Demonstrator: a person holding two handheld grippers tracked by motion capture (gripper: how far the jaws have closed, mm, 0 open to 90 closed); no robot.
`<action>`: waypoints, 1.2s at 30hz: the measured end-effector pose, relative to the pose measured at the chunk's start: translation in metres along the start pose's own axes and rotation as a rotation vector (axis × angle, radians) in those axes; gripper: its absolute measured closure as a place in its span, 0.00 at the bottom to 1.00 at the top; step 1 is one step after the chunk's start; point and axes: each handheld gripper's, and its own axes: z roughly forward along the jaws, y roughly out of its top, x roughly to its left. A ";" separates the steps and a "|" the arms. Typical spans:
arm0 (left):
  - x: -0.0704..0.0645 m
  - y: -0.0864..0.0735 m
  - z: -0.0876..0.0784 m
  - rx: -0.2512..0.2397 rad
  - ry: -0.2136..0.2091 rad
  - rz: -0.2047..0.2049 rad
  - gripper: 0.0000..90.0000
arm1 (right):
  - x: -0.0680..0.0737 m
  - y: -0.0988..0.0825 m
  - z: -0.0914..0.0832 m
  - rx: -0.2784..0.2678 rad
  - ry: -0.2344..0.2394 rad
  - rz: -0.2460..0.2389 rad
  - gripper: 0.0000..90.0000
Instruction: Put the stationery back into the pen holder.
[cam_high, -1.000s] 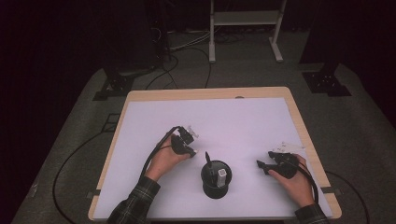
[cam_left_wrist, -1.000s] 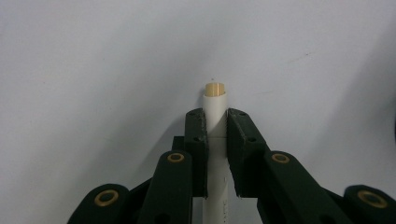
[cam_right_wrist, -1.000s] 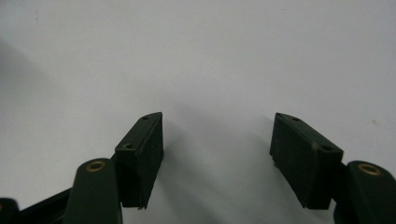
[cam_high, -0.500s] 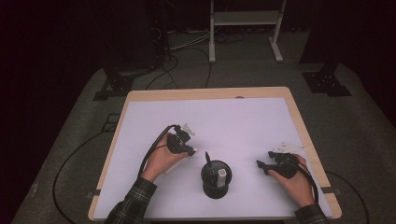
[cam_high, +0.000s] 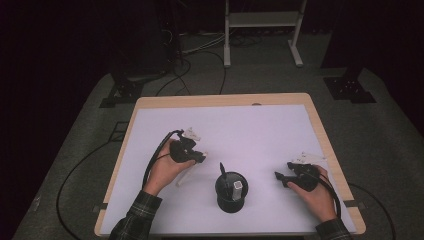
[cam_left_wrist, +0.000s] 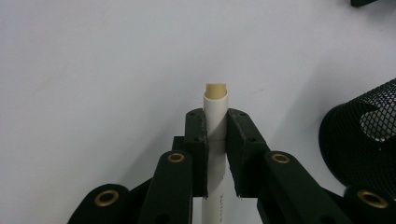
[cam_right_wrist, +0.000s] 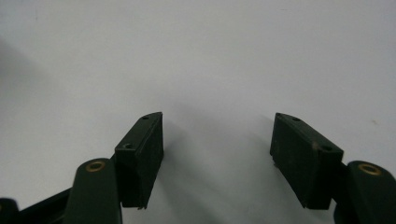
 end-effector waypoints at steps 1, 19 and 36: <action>0.000 0.000 -0.002 -0.007 -0.002 -0.002 0.87 | 0.000 0.000 0.000 0.000 0.000 0.000 0.37; -0.008 0.008 -0.049 -0.209 -0.029 0.004 0.87 | 0.000 0.000 0.000 0.000 0.000 0.001 0.37; -0.025 0.016 -0.088 -0.363 -0.051 0.027 0.87 | 0.000 0.000 0.000 0.000 0.000 0.001 0.37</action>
